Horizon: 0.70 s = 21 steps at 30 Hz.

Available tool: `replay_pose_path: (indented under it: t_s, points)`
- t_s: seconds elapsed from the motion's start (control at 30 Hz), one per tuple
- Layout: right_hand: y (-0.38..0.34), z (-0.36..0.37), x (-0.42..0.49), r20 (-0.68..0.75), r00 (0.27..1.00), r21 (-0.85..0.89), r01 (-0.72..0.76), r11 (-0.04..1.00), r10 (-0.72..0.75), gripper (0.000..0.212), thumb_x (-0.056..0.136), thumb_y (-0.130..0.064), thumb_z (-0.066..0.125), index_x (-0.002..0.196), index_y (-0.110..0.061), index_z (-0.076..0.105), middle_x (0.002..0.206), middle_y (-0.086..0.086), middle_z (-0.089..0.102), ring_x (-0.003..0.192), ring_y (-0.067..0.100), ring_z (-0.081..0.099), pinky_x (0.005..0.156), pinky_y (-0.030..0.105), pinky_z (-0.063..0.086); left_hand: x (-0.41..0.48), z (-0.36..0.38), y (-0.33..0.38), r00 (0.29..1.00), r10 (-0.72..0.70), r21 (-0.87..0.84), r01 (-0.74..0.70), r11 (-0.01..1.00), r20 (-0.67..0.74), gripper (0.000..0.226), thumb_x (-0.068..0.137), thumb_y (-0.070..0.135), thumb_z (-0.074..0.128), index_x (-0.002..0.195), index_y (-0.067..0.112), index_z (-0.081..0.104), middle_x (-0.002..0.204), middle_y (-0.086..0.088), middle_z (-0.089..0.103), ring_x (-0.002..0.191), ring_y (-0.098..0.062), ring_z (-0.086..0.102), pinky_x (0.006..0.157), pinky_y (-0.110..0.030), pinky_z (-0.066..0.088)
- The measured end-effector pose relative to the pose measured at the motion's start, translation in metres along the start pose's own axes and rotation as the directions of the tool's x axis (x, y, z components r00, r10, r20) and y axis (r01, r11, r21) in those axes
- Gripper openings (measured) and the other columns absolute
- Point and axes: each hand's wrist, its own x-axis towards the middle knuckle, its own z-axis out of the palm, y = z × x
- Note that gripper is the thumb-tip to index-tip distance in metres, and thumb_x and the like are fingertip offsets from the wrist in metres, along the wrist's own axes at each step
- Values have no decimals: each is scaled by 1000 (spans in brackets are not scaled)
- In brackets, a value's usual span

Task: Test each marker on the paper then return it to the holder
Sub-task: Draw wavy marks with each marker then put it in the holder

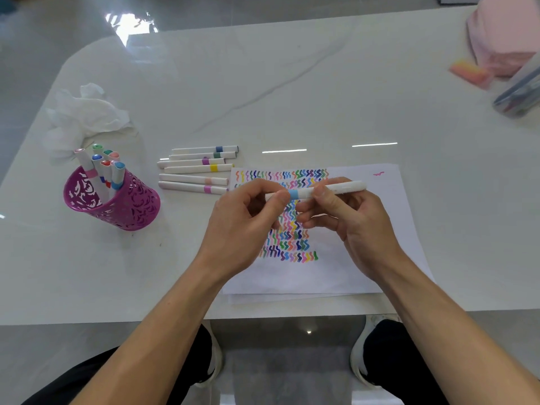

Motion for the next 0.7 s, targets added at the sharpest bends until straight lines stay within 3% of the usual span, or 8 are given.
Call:
replay_pose_path:
  t_s: [0.1, 0.23, 0.4, 0.57, 0.7]
  points:
    - [4, 1, 1, -103, 994, -134, 10, 991, -24, 40, 87, -37, 74, 117, -15, 61, 83, 12, 78, 69, 25, 74, 64, 28, 60, 4, -14, 3, 994, 31, -55, -37, 998, -107, 4, 93, 27, 70, 97, 27, 71, 78, -4, 67, 71, -28, 64, 65, -47, 56]
    - [13, -6, 4, -228, 971, -271, 5, 963, -69, 32, 96, -33, 71, 121, -19, 56, 77, 7, 76, 61, 19, 69, 60, 25, 56, 11, -45, 6, 960, 50, -159, -96, 983, -274, 12, 92, 16, 72, 98, 26, 70, 96, 1, 73, 80, -11, 64, 68, -30, 55]
    - [19, -11, 7, -356, 922, -341, 26, 940, -154, 25, 102, -22, 66, 124, -23, 54, 74, 3, 76, 60, 16, 68, 58, 24, 55, 8, -79, 18, 872, 146, -104, -219, 970, -468, 13, 90, 16, 75, 101, 20, 72, 93, 12, 74, 78, -5, 61, 71, -21, 50]
    - [21, -14, 9, -432, 882, -344, 32, 938, -189, 27, 102, -17, 63, 126, -22, 53, 74, 1, 76, 58, 14, 66, 58, 24, 53, -3, -116, 27, 755, 214, -36, -299, 953, -620, 12, 96, 25, 66, 105, 18, 71, 109, -5, 72, 92, -15, 65, 77, -28, 52]
    - [22, -13, 10, -437, 880, -349, 28, 937, -189, 26, 102, -17, 62, 126, -22, 54, 75, 1, 76, 59, 15, 66, 59, 27, 53, -9, -140, 20, 693, 259, 48, -308, 950, -673, 13, 102, 29, 59, 106, 35, 70, 124, -22, 66, 101, -15, 66, 86, -34, 56]
